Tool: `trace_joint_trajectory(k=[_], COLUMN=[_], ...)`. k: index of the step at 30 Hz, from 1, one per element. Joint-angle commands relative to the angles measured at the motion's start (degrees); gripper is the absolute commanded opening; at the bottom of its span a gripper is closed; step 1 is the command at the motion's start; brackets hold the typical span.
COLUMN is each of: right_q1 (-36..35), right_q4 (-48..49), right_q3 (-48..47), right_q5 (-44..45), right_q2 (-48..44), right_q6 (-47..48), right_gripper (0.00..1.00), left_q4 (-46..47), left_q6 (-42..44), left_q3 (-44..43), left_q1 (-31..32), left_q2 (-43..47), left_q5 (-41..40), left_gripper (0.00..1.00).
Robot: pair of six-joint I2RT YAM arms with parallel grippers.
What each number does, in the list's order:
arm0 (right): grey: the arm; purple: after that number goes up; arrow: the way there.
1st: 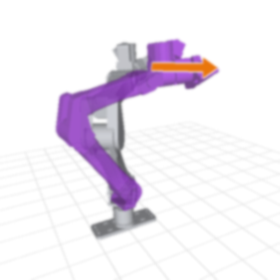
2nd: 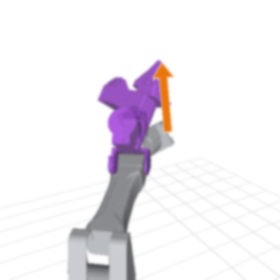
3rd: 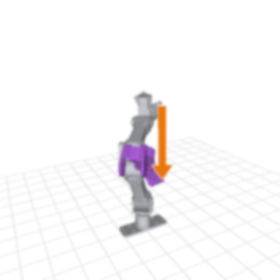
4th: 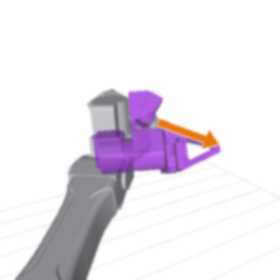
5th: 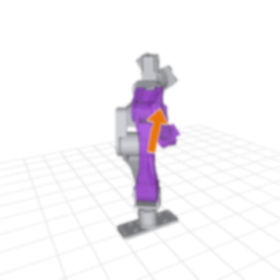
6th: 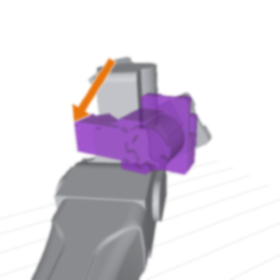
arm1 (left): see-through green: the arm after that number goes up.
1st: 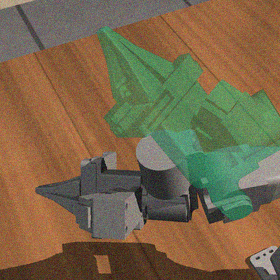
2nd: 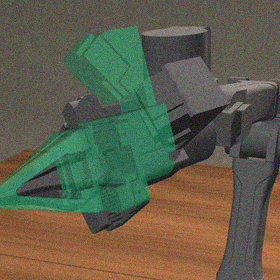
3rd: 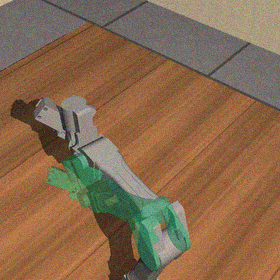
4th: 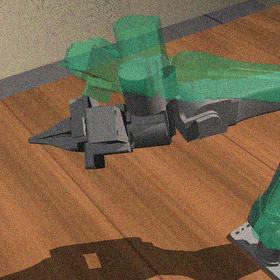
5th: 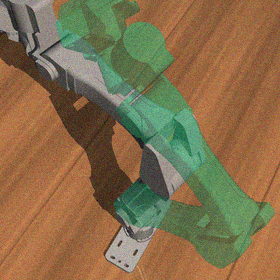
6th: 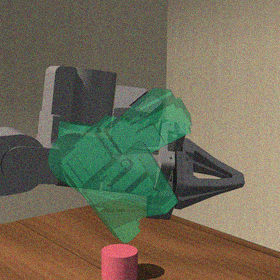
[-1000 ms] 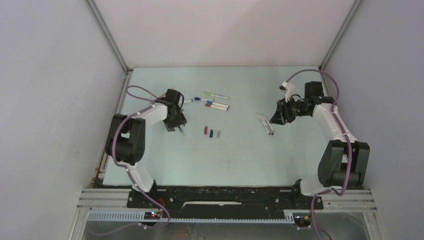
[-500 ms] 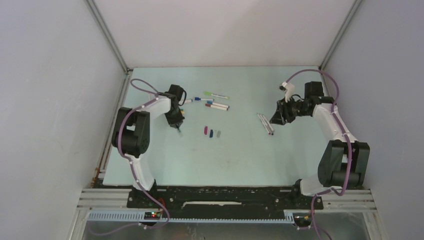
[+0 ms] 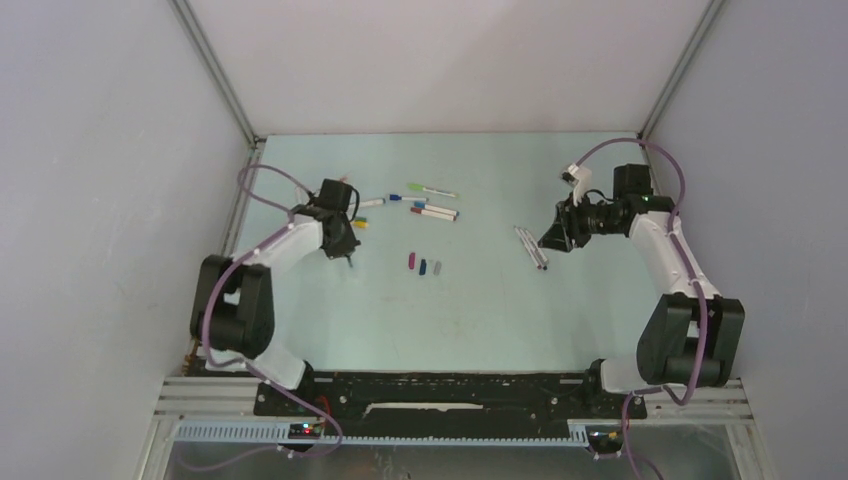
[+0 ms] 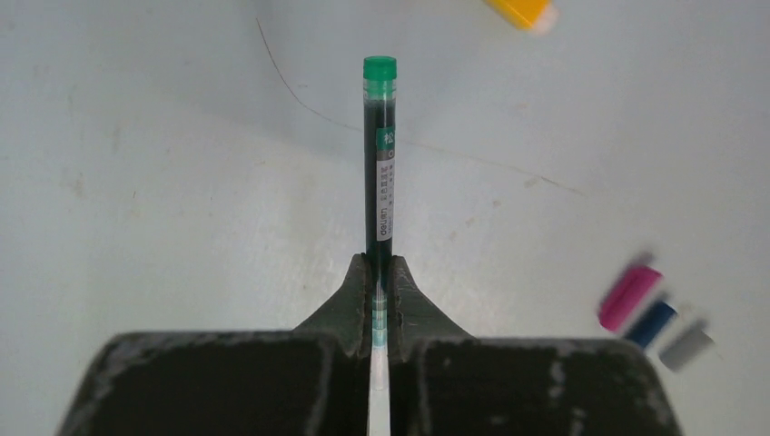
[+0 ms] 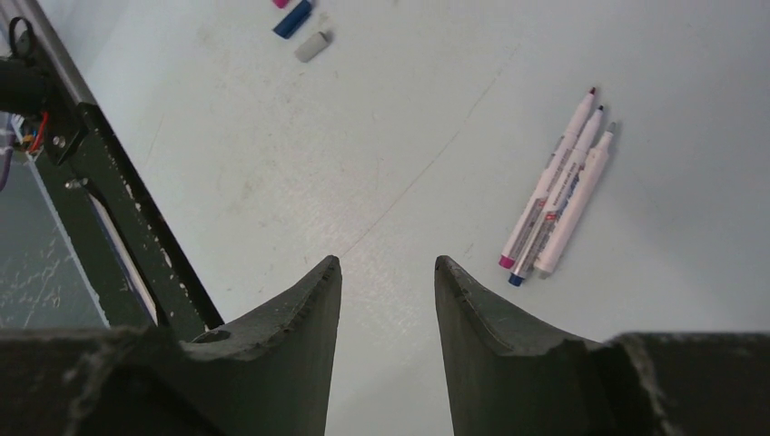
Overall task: Open the pen caps
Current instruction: Pick up the pen from the center of the board.
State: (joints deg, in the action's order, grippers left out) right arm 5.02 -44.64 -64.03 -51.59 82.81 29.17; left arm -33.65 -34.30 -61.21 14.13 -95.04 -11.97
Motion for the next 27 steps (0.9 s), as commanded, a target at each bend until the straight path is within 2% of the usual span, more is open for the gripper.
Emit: trace_joint_trajectory(k=[1,7,12,15,16,18,21,24,27], right_q1=[-0.43,-3.15,-7.59,-10.24,-10.84,-10.99,-11.16,-11.84,-12.23], right_q4=[-1.71,-0.41,3.02,9.66,14.71,27.34,47.99,56.58,59.39], right_q3=[1.15,4.32,7.13,9.77,11.12,14.76,20.58,22.67,22.90], right_q5=[-7.00,-12.76,-19.80,-22.26,-23.06,-24.80,-22.97,-23.33,-22.48], right_q2=[-5.01,-10.54,-13.68,-14.76,-15.04,-15.70,-16.51,-16.82,-17.21], right_q6=[4.27,6.79,5.32,-2.69,-6.83,-20.18,-40.98,-49.22,-54.05], right_gripper=[0.45,0.46,0.50,0.52,0.52,0.53,0.60,0.62,0.64], left_q4=[9.54,21.73,32.77,39.77,41.47,44.12,47.94,49.25,49.99], left_q6=[2.50,2.73,2.14,1.36,0.94,0.16,-0.55,-0.55,-0.33], left_q3=[7.99,18.35,23.49,25.16,25.27,25.18,24.37,22.43,20.44], left_q1=[0.26,2.20,7.89,12.35,14.17,16.46,21.20,25.29,28.68], left_q2=[12.29,26.18,35.97,39.12,39.47,39.38,37.84,35.07,32.57], left_q5=[4.92,14.14,19.97,21.24,21.54,21.82,21.12,19.00,17.02], left_gripper=[0.00,0.00,0.00,0.00,0.00,0.00,0.00,0.00,0.00])
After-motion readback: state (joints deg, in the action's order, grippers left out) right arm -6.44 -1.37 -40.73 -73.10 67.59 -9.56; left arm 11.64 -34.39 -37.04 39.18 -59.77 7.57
